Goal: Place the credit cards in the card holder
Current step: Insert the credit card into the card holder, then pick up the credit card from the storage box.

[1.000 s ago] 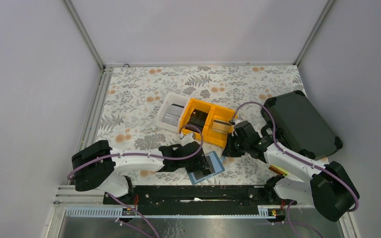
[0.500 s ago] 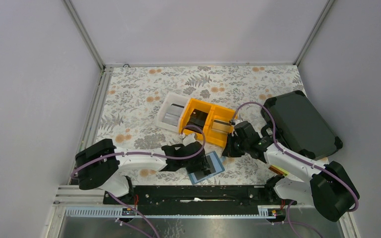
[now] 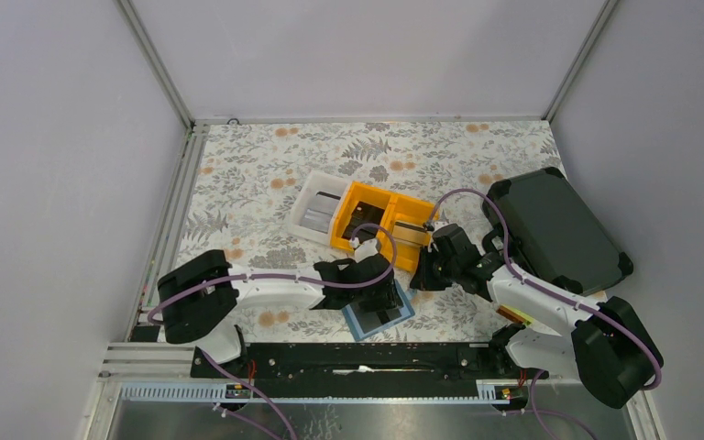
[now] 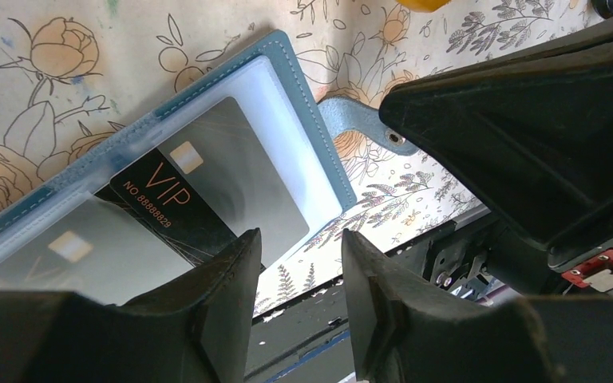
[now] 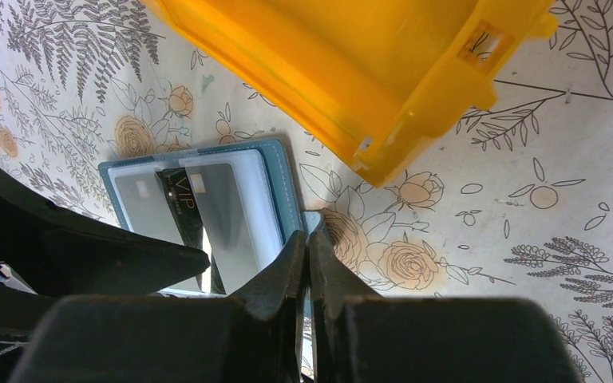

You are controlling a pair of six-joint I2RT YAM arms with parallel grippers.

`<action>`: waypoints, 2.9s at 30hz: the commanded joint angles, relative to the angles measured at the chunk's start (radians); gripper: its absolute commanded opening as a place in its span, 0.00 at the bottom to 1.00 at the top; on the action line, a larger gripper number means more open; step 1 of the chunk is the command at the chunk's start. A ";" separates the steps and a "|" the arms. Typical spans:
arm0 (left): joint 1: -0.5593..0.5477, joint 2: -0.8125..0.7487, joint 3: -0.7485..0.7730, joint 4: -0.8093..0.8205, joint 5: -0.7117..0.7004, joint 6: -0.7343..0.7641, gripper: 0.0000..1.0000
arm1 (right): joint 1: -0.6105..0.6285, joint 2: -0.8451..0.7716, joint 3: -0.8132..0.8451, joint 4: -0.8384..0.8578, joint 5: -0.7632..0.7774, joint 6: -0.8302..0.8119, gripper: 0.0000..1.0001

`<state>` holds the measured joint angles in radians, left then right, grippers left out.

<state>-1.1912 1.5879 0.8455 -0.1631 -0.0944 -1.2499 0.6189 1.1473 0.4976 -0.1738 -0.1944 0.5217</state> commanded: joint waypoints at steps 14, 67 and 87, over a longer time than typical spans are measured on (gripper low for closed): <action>0.004 -0.138 -0.120 -0.008 -0.048 -0.069 0.57 | 0.002 -0.011 -0.007 -0.003 0.013 0.011 0.00; 0.359 -0.444 -0.221 -0.019 0.013 0.236 0.84 | 0.002 -0.067 0.308 -0.131 0.013 -0.233 0.54; 0.645 -0.226 0.013 0.088 -0.003 0.682 0.83 | -0.009 0.393 0.539 -0.065 0.230 -0.763 0.73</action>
<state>-0.5705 1.2831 0.7460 -0.1108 -0.0685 -0.7399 0.6186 1.4796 0.9630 -0.2752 0.0353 -0.0986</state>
